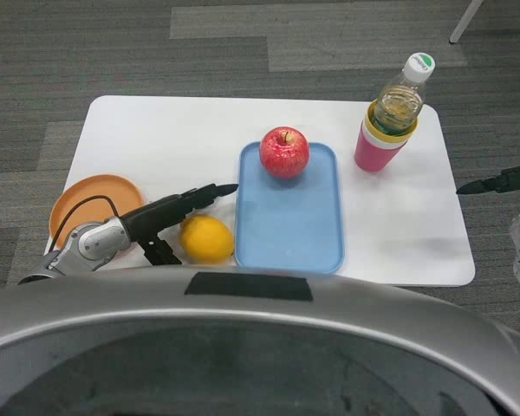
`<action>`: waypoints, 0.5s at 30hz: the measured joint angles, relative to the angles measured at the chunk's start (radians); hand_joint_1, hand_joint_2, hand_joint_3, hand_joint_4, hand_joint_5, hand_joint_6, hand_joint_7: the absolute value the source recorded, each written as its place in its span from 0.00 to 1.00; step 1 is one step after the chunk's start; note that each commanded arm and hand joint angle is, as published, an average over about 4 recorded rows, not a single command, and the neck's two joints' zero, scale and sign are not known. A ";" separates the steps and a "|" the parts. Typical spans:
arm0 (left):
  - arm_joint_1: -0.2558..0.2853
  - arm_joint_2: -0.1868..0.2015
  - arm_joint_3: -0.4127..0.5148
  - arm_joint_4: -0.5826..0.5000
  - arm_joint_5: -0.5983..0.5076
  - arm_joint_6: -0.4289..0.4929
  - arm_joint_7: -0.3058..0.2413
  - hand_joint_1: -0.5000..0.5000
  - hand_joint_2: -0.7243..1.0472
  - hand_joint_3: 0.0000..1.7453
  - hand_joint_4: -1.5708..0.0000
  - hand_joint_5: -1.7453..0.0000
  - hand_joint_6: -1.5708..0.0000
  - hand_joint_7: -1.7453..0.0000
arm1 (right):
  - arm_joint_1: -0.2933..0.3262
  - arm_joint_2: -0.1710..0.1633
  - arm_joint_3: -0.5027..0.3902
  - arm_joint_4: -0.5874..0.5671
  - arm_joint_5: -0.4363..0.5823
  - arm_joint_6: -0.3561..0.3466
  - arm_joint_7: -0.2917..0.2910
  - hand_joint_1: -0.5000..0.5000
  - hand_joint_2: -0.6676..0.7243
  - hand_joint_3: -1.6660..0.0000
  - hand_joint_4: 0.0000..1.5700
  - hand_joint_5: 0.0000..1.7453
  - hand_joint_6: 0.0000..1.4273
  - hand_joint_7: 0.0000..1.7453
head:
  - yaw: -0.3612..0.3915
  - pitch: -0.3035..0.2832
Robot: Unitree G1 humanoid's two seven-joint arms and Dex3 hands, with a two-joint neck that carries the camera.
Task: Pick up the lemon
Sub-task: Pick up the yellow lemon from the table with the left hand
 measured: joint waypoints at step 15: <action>-0.019 -0.025 0.045 0.029 -0.026 0.006 -0.020 1.00 0.55 0.06 1.00 0.65 0.55 0.04 | 0.000 0.000 0.000 0.000 0.000 0.000 0.000 0.08 0.91 1.00 0.00 0.00 0.00 0.00 | 0.007 -0.008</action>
